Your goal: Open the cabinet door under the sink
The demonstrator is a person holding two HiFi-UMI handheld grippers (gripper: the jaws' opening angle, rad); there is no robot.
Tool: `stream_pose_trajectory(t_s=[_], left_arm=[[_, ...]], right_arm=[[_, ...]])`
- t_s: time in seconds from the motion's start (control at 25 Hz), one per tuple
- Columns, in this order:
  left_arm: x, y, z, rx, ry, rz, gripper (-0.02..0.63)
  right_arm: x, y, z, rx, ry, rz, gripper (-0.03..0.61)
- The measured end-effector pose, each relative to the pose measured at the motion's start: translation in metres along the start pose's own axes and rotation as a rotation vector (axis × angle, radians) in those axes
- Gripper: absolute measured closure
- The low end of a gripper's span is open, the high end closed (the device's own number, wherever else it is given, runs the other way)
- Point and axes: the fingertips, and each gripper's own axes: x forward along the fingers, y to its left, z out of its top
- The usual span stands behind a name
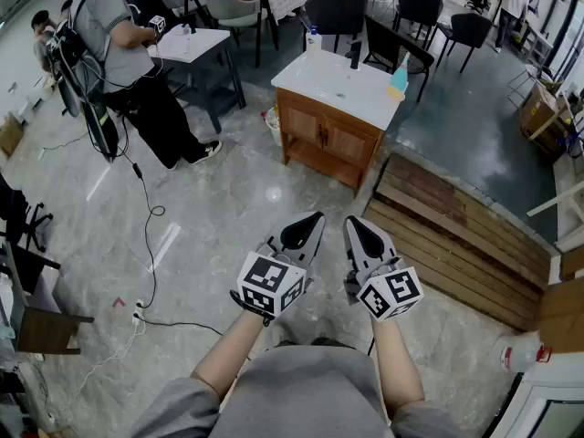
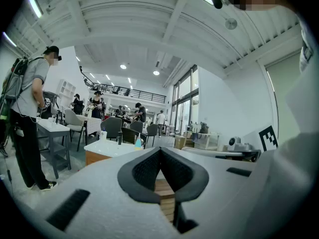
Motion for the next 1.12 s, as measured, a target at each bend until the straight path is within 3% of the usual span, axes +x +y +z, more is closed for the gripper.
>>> stream_pose_trajectory(t_s=[0.52, 1.12], left_arm=[[0.017, -0.009, -0.009, -0.040, 0.016, 0.025, 0.607], [0.071, -0.009, -0.027, -0.057, 0.059, 0.082, 0.607]], right_arm=[[-0.009, -0.024, -0.001, 0.046, 0.002, 0.015, 0.569], [-0.006, -0.088, -0.014, 0.119, 0.040, 0.038, 0.569]])
